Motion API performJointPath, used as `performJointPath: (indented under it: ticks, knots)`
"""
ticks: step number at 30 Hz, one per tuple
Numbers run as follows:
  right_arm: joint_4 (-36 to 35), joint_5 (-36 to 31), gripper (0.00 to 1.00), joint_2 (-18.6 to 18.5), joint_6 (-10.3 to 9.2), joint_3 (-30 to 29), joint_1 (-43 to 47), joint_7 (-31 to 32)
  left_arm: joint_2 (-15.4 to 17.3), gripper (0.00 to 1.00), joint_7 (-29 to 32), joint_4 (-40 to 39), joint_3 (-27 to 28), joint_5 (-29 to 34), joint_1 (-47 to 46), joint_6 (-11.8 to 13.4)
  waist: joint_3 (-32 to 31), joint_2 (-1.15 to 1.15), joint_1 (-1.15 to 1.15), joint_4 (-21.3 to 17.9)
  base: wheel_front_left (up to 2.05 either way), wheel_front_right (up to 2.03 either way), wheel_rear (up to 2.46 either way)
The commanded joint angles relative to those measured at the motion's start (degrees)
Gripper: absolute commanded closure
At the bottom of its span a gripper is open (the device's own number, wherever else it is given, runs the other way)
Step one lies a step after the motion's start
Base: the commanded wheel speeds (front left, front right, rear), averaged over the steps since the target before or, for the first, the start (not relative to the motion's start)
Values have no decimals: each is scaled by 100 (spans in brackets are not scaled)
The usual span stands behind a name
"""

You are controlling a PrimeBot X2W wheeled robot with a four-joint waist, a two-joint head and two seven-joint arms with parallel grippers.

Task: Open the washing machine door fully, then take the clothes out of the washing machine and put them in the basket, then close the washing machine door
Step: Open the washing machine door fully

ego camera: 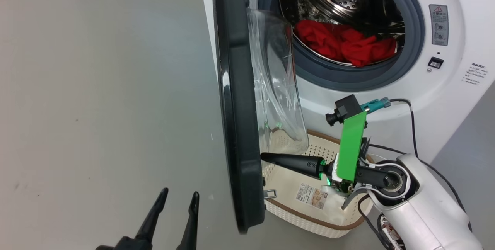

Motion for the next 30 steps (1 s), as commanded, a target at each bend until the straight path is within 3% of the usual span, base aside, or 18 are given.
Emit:
performJointPath:
  ticks: [1, 18, 19, 21, 22, 23, 30]
  knots:
    - [-198, -51, 100, 160, 37, 105, 15, 7, 27, 0, -52, -112, 225, 52, -31, -4, -9, 0, 0, 23, 0, 0, 0]
    - [-222, -93, 97, 215, 37, 101, 84, 4, 27, 0, -52, -83, 312, 66, -47, -1, -56, 0, 0, -12, 0, 0, 0]
    - [-222, -113, 79, 215, 37, 97, 86, -17, 27, 0, -52, -84, 317, 65, -46, 2, -55, 0, 0, -23, 0, 0, 0]
    - [-232, -159, 60, 209, 37, 96, 90, -59, 27, 0, -52, -92, 332, 60, -47, 9, -49, 0, 0, -50, 0, 0, 0]
    - [-245, -173, 42, 204, 37, 89, 97, -82, 27, 0, -52, -95, 342, 58, -49, 11, -44, 0, 0, -64, 0, 0, 0]
    - [-253, -187, 0, 199, 37, 69, 108, -125, 27, 0, -52, -96, 354, 54, -53, 12, -41, 0, 0, -81, 0, 0, 0]
    - [-241, -282, 0, 117, 37, -4, 270, -381, 27, 0, -52, -93, 471, 27, -86, 36, -48, 0, 0, -232, 0, 0, 0]
